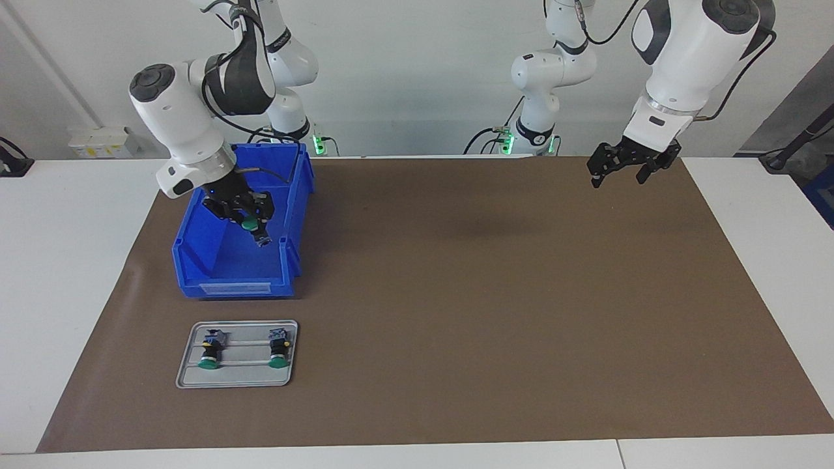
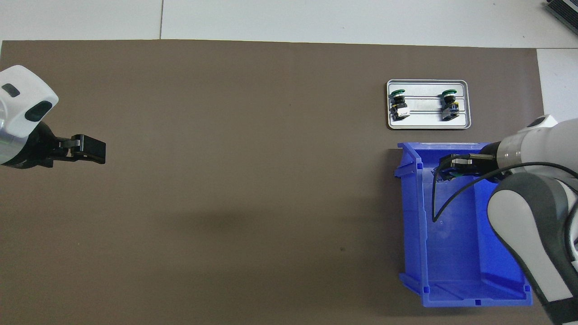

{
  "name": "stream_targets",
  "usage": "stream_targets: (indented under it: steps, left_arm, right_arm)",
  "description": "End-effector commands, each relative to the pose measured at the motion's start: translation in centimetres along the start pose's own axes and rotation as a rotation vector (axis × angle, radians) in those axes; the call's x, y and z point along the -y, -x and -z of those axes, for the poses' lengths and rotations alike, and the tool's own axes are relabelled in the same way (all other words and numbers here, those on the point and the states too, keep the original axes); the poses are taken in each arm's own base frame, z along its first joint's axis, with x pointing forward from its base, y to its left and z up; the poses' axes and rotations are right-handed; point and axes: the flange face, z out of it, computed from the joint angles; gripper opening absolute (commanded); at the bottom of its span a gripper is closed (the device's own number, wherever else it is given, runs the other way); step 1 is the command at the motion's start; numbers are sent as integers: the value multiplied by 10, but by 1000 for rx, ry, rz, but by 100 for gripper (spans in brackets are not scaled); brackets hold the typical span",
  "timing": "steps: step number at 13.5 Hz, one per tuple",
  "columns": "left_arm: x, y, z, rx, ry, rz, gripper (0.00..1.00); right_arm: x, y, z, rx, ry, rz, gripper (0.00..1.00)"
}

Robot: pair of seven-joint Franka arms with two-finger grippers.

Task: Place and press button with both arms
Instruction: 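Carry the button with the right gripper over the blue bin, then lower the button into the blue bin and open the right gripper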

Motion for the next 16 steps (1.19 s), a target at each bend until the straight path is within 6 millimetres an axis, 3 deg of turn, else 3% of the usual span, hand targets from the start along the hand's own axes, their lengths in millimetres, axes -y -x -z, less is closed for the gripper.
stream_targets:
  steps: [1, 4, 9, 13, 16]
  left_arm:
    - [4, 8, 1, -8, 8, -3, 100]
    - [4, 8, 1, -8, 8, -3, 100]
    - [4, 8, 1, -8, 7, -3, 100]
    - [4, 8, 1, -8, 8, -3, 100]
    - [4, 8, 1, -8, 7, -3, 100]
  right_arm:
    - [-31, 13, -20, -14, -11, -12, 0]
    - [-56, 18, -45, -27, 5, -51, 0]
    - [-70, 29, -67, -66, 58, -44, 0]
    - [-67, 29, -88, -93, 99, -79, 0]
    - [-54, 29, -92, -96, 109, -120, 0]
